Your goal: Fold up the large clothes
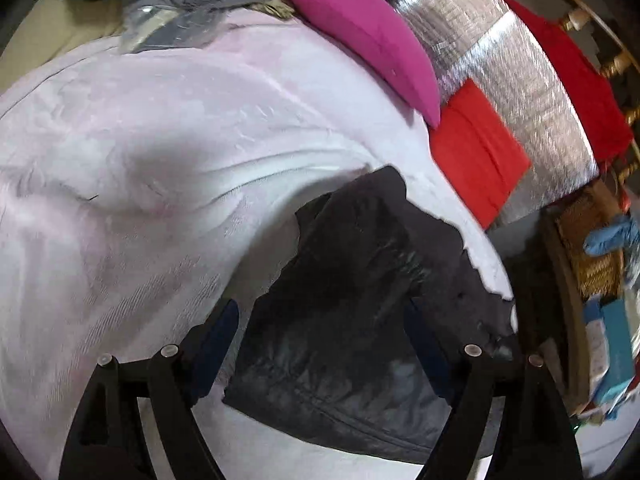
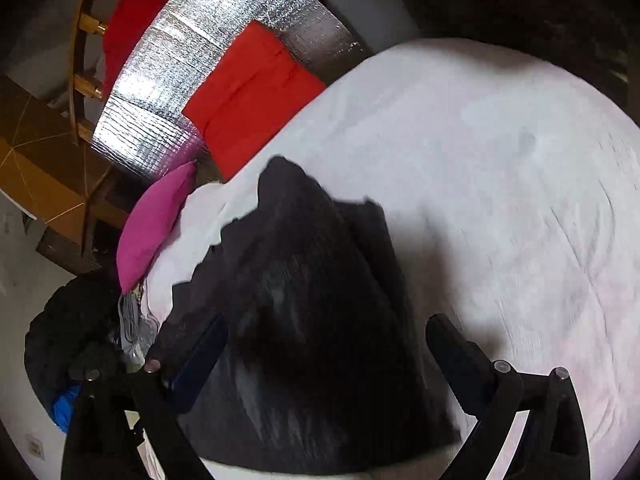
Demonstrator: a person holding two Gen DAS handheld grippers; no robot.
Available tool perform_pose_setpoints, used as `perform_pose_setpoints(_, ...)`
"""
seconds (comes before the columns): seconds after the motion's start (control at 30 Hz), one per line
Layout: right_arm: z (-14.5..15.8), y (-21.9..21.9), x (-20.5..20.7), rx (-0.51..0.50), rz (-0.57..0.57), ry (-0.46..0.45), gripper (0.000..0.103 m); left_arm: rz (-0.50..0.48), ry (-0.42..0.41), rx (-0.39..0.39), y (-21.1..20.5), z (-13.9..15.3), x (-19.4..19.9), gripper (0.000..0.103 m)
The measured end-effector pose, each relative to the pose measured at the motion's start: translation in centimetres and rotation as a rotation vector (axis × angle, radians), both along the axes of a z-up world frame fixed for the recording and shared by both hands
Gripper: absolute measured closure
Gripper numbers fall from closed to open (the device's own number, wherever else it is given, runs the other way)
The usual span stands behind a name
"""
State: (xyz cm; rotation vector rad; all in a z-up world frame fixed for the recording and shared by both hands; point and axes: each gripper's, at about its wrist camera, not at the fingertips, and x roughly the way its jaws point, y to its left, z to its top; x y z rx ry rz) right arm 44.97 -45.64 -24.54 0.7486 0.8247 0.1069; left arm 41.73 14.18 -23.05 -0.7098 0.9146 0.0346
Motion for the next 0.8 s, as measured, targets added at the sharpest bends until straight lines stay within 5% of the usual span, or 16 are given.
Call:
perform_pose_setpoints(0.13,-1.0,0.9,0.7,-0.014,-0.023,0.079,0.003,0.032,0.072,-0.065,0.5,-2.9,0.6,0.018)
perform_pose_setpoints(0.2,0.0,1.6,0.0,-0.027,-0.055,0.034,0.003,0.042,0.089,-0.076,0.4,-3.2,0.8,0.018)
perform_pose_setpoints(0.33,2.6,3.2,-4.3,-0.041,-0.136,-0.105,0.003,0.016,0.049,0.057,-0.9,-0.9,-0.6,0.018)
perform_pose_setpoints(0.43,3.2,4.5,-7.8,0.041,-0.157,-0.167,0.003,0.029,-0.032,0.137,-1.6,1.4,-3.7,0.018)
perform_pose_setpoints(0.5,3.3,5.4,-9.8,0.085,-0.155,-0.189,0.003,-0.013,-0.058,0.129,-2.8,2.0,-5.7,0.018)
perform_pose_setpoints(0.63,0.2,7.5,-10.2,0.298,-0.067,-0.098,0.003,-0.073,-0.005,-0.047,-4.9,-1.1,-8.6,0.014)
perform_pose_setpoints(0.73,-2.2,8.5,-9.0,0.351,-0.063,-0.023,0.003,-0.087,0.095,-0.299,-5.2,-4.6,-8.1,0.014)
perform_pose_setpoints(0.8,-3.2,8.5,-8.2,0.392,-0.073,-0.014,0.003,-0.036,0.086,-0.353,-4.9,-5.3,-7.5,0.014)
